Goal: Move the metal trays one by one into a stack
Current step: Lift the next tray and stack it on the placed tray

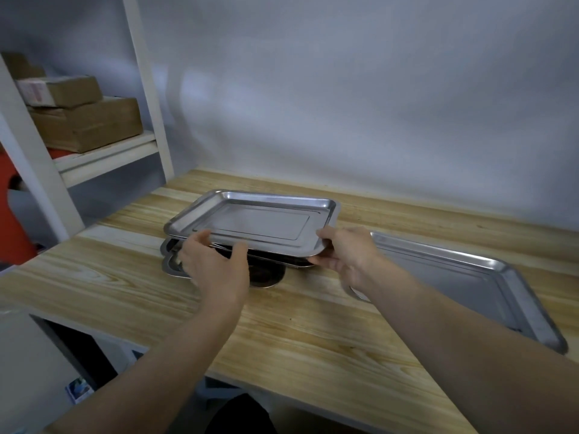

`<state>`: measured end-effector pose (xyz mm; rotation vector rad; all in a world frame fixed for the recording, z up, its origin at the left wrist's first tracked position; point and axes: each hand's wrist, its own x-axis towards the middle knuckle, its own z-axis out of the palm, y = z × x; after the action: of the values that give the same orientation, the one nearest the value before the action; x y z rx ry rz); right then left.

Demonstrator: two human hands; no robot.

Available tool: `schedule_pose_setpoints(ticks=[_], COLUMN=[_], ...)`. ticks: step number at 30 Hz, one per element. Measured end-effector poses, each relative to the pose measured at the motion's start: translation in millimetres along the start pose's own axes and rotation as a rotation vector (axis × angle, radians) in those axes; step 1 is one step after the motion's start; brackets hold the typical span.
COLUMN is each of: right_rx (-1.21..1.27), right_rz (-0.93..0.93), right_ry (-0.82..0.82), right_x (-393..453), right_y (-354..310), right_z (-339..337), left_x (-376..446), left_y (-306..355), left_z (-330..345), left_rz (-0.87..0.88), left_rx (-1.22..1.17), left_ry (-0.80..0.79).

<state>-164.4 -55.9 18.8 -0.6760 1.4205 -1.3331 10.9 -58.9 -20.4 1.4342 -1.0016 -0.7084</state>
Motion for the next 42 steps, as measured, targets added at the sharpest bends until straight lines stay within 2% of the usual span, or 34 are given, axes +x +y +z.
schedule_pose_setpoints(ticks=[2, 5, 12, 14, 22, 29, 35, 42], right_rx=[0.042, 0.085, 0.225, 0.252, 0.307, 0.326, 0.266, 0.144], right_rz=[-0.002, 0.005, 0.014, 0.006, -0.034, -0.138, -0.101, -0.119], right_ry=[-0.02, -0.014, -0.008, -0.036, -0.115, 0.055, 0.058, 0.191], right_x=[-2, -6, -17, -21, -36, -43, -58, -75], right_y=[2, 7, 13, 13, 13, 4, -1, 6], right_z=[-1, -3, -14, -19, -60, -123, -167, -198], left_x=[-2, -7, -25, -28, -46, -54, -80, -107], left_y=[8, 15, 34, 39, 55, 60, 69, 73], left_z=[0, 2, 15, 22, 49, 61, 75, 97], left_rz=[-0.16, -0.335, -0.418, -0.42, -0.373, -0.245, -0.169, -0.104], left_rx=[-0.184, -0.329, -0.488, -0.501, -0.459, -0.177, -0.058, -0.005], left_ry=[0.022, -0.022, -0.322, -0.383, -0.466, -0.456, -0.594, -0.7])
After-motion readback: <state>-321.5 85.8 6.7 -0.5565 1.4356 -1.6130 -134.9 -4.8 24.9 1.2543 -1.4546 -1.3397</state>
